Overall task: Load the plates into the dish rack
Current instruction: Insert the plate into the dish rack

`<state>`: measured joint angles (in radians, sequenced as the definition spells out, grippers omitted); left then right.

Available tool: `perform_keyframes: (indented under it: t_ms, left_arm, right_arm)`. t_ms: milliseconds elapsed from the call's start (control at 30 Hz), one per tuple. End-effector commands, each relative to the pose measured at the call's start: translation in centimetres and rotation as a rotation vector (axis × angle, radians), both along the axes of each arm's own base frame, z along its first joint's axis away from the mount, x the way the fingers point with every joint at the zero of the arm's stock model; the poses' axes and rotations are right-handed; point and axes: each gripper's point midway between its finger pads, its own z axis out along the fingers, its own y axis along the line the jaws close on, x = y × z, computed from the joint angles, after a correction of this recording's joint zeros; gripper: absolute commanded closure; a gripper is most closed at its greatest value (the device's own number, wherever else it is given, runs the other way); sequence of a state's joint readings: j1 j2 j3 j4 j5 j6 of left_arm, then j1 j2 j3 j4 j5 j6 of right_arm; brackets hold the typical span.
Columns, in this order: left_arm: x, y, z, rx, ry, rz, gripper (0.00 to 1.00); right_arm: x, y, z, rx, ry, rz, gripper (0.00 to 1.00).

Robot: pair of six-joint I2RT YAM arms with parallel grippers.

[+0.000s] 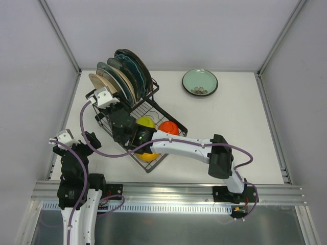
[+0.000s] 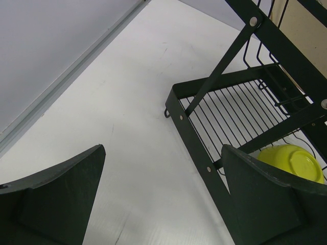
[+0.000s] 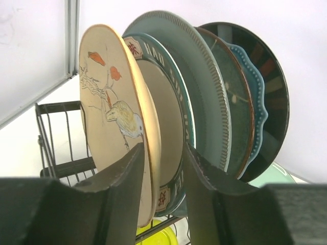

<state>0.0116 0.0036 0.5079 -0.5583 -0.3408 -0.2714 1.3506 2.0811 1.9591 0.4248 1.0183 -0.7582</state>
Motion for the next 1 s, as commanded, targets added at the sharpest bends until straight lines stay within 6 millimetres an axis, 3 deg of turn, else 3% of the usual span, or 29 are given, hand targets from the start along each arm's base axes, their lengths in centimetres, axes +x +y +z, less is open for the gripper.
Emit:
perform_keyframes:
  t_ms: [0,300,567,767,967]
  left_arm:
    - [-1.3,-0.3,3.0,0.023,-0.181,-0.023,0.02]
    - [-1.3,-0.3,3.0,0.023,-0.181,-0.023,0.02]
    - [-1.3,-0.3,3.0,0.023,-0.179,-0.024,0.02]
    - [-1.3,-0.3,3.0,0.022,-0.180,-0.026,0.02]
    - [-1.3,-0.4,3.1,0.023,-0.181,-0.029,0.02]
  right_arm:
    - [-1.1,-2.5,6.3,0.179,-0.027,0.015,0.61]
    - [-3.3,-3.3,8.5,0.195,-0.035,0.078,0.52]
    - [-5.4,-5.6,9.8,0.251,0.023,0.142,0.25]
    - [-6.1,-9.4,10.2,0.287,0.067,0.152,0.02]
    - [-4.9,-15.1,8.8,0.339,0.141,0.101,0.00]
